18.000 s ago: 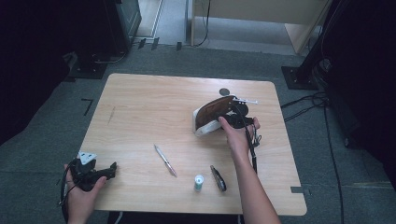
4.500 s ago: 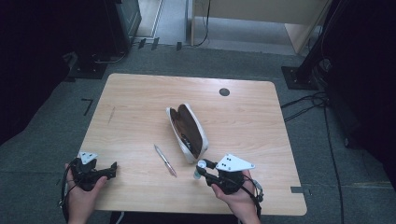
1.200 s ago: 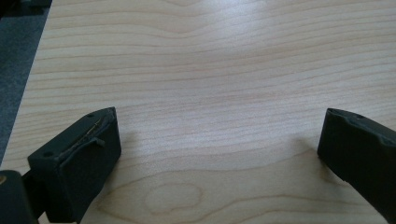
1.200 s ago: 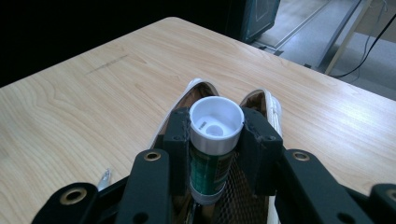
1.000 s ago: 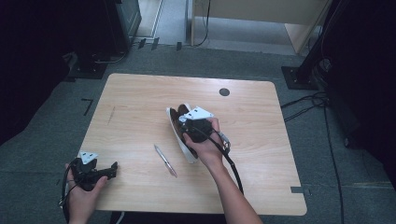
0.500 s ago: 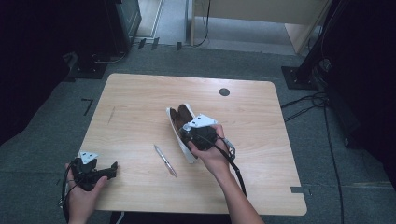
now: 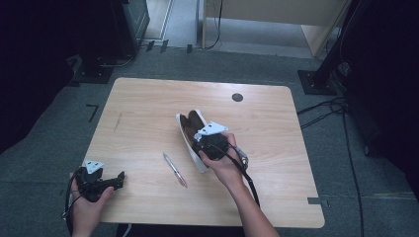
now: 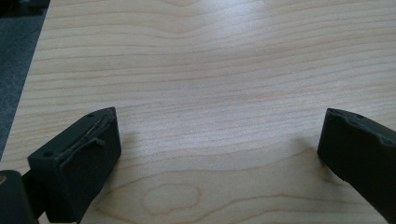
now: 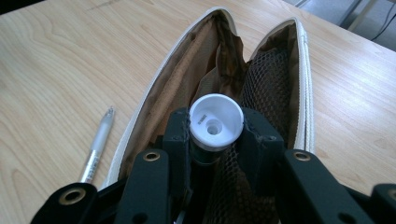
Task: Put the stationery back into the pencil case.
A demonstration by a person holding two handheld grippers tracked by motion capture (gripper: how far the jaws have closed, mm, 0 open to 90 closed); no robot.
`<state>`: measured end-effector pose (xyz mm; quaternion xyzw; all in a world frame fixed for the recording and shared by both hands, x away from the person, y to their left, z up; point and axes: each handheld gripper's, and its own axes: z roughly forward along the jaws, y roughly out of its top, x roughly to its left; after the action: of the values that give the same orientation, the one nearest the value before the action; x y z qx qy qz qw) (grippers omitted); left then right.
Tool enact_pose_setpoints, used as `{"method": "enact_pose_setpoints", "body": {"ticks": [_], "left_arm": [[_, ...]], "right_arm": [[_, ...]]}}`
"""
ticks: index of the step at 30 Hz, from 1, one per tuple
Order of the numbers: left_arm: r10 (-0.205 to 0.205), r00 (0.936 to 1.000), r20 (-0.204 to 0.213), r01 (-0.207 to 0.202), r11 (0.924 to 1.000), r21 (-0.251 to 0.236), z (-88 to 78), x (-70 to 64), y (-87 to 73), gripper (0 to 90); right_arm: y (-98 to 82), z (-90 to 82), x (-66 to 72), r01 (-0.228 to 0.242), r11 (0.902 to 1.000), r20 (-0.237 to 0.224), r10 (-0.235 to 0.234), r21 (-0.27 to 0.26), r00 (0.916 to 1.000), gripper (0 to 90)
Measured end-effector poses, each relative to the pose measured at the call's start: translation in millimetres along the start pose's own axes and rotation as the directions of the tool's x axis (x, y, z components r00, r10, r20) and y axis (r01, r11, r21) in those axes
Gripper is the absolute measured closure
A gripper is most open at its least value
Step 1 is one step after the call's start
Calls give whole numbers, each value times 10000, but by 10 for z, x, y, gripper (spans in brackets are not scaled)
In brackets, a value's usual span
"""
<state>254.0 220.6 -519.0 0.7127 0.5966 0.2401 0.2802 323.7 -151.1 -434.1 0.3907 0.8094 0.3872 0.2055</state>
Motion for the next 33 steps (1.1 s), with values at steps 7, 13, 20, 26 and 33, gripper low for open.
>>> {"method": "enact_pose_setpoints", "body": {"ticks": [7, 13, 20, 26, 33], "left_arm": [[-11, 10000, 0, 11, 10000, -2, 0, -1, 0, 0], [-8, 10000, -5, 8, 10000, 0, 0, -1, 0, 0], [-7, 10000, -7, 7, 10000, -2, 0, -1, 0, 0], [-2, 10000, -6, 2, 10000, 9, -1, -1, 0, 0], [-12, 10000, 1, 12, 10000, 5, 0, -1, 0, 0]], "right_arm": [[50, -28, -1, -126, 9995, 63, 128, -291, 9999, 652], [69, -110, -19, -81, 9989, 6, 81, -460, 10000, 701], [77, -209, -25, -135, 9968, -55, 131, -785, 9999, 731], [64, -338, 6, -232, 9938, -227, 209, -1084, 9995, 749], [-41, -536, 159, -254, 9883, -514, 178, -1507, 9985, 748]]}}
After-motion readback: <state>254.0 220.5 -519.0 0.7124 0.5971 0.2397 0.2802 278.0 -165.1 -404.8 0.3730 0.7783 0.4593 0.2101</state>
